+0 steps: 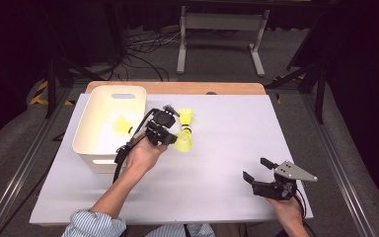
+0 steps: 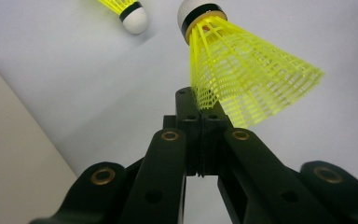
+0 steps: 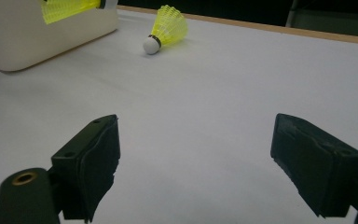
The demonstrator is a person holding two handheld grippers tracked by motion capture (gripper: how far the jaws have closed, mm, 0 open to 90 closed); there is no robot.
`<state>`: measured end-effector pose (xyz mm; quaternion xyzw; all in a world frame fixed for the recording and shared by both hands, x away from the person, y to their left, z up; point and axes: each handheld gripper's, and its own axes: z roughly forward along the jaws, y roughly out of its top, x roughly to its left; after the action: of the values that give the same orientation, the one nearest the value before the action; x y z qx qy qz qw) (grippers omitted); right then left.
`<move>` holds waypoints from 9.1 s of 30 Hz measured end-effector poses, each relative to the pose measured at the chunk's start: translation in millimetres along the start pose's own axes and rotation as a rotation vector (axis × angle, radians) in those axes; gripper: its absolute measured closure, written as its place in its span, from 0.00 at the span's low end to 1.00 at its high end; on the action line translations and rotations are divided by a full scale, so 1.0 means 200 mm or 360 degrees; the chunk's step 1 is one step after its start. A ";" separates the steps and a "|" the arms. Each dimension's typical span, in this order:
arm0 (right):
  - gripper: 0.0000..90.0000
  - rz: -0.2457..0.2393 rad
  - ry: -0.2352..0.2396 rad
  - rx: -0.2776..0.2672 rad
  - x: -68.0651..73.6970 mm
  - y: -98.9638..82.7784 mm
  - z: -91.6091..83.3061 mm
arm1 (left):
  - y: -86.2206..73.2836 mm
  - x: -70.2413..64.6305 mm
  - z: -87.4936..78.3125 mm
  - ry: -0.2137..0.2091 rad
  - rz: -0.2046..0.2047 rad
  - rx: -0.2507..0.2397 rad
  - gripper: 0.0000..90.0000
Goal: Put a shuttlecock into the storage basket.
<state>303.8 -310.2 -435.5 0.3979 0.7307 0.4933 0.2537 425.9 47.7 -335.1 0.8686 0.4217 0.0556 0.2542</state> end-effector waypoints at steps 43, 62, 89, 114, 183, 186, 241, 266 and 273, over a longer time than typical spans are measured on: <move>0.17 -0.0041 0.0004 0.0030 0.01 -0.02 0.01 | 0.01 0.12 -0.18 0.0041 -0.0051 -0.0013 1.00; 0.17 -0.0031 0.0007 0.0029 0.00 -0.02 0.01 | 0.03 0.17 -0.25 0.0058 -0.0059 -0.0038 1.00; 0.17 -0.0027 0.0010 0.0025 0.00 -0.03 0.01 | 0.04 0.23 -0.34 0.0081 -0.0080 -0.0080 1.00; 0.17 -0.0026 0.0013 0.0031 0.00 -0.03 0.01 | 0.02 0.34 -0.38 0.0076 -0.0172 -0.0114 1.00; 0.17 -0.0023 0.0019 0.0032 0.00 -0.03 0.01 | -0.11 0.64 -0.34 0.0253 -0.0382 -0.0055 1.00; 0.17 -0.0023 0.0020 0.0032 0.00 -0.03 0.01 | -0.11 0.65 -0.33 0.0260 -0.0388 -0.0049 1.00; 0.17 -0.0019 0.0046 0.0030 0.00 -0.03 0.01 | -0.10 0.74 -0.06 0.0322 -0.0431 0.0157 0.99; 0.16 -0.0013 0.0059 0.0031 -0.01 -0.03 0.01 | -0.11 0.76 -0.04 0.0287 -0.0454 0.0195 0.85; 0.16 -0.0013 0.0058 0.0033 0.00 -0.03 0.02 | -0.11 0.75 -0.06 0.0297 -0.0455 0.0187 0.64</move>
<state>304.7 -310.5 -442.4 0.3883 0.7419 0.4920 0.2381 501.7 178.3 -353.4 0.8041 0.5653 0.0746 0.1681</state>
